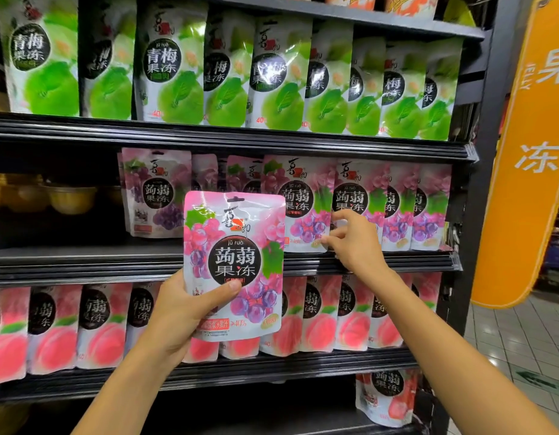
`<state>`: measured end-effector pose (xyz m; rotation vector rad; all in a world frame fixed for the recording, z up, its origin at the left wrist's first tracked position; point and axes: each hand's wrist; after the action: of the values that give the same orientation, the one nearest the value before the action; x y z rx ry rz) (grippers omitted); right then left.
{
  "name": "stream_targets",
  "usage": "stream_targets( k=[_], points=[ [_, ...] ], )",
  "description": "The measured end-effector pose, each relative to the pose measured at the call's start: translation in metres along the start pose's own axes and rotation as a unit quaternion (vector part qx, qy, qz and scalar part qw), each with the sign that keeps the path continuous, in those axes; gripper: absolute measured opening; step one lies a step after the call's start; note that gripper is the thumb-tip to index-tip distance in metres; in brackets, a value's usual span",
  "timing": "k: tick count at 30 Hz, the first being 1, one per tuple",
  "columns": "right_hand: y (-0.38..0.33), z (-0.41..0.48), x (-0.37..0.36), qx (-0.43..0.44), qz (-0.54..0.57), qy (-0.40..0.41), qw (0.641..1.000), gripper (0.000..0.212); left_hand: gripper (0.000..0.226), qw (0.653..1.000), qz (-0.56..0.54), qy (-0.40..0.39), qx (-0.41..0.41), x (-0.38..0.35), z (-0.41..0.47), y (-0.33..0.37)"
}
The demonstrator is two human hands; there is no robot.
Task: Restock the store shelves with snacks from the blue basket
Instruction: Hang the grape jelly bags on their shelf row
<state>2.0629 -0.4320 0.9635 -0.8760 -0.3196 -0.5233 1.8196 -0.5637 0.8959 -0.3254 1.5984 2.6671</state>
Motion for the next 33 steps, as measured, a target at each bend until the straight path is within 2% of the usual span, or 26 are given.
stream_targets(
  k=[6,10,15,20,24,25,27,29,31,33],
  points=[
    [0.005,-0.006,0.008,-0.004,0.013,0.008,1.0,0.04,0.055,1.0,-0.003,0.004,0.007,0.0,0.0,0.002],
    [0.006,-0.006,0.011,-0.006,0.011,0.011,1.0,0.045,0.046,1.0,-0.004,-0.003,0.005,-0.005,0.0,0.005],
    [0.01,-0.007,0.016,-0.015,0.002,0.018,1.0,0.046,0.048,1.0,-0.001,-0.004,0.019,-0.011,0.001,0.007],
    [0.013,-0.012,0.022,-0.028,0.013,0.034,0.999,0.033,0.047,1.0,-0.006,0.003,0.031,-0.016,0.003,0.01],
    [-0.004,-0.023,0.027,0.019,0.034,0.085,0.996,0.018,0.05,0.999,-0.014,-0.005,0.036,-0.024,0.013,0.013],
    [-0.013,-0.026,0.027,0.023,0.085,0.061,0.994,0.017,0.049,0.999,-0.019,-0.009,0.036,-0.027,0.017,0.014],
    [-0.032,-0.034,0.023,-0.011,0.232,-0.076,0.97,0.031,0.048,0.999,-0.024,-0.018,0.034,-0.033,0.027,0.016],
    [-0.046,-0.039,0.014,-0.055,0.268,-0.177,0.946,0.04,0.048,0.999,-0.029,-0.021,0.034,-0.041,0.037,0.019],
    [-0.053,-0.037,0.005,-0.057,0.249,-0.173,0.951,0.04,0.04,0.999,-0.017,-0.012,0.026,-0.048,0.049,0.024],
    [-0.057,-0.031,0.0,-0.046,0.262,-0.132,0.955,0.029,0.036,0.999,0.028,0.023,0.001,-0.051,0.06,0.031]
  ],
)
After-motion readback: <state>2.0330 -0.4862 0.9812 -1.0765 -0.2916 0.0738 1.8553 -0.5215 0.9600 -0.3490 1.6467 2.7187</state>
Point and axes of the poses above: each hand's wrist, its own z-axis towards the middle knuckle, its own x-axis out of the back of the hand, y = z × x, and after that the axes turned 2 degrees about -y, right-handed
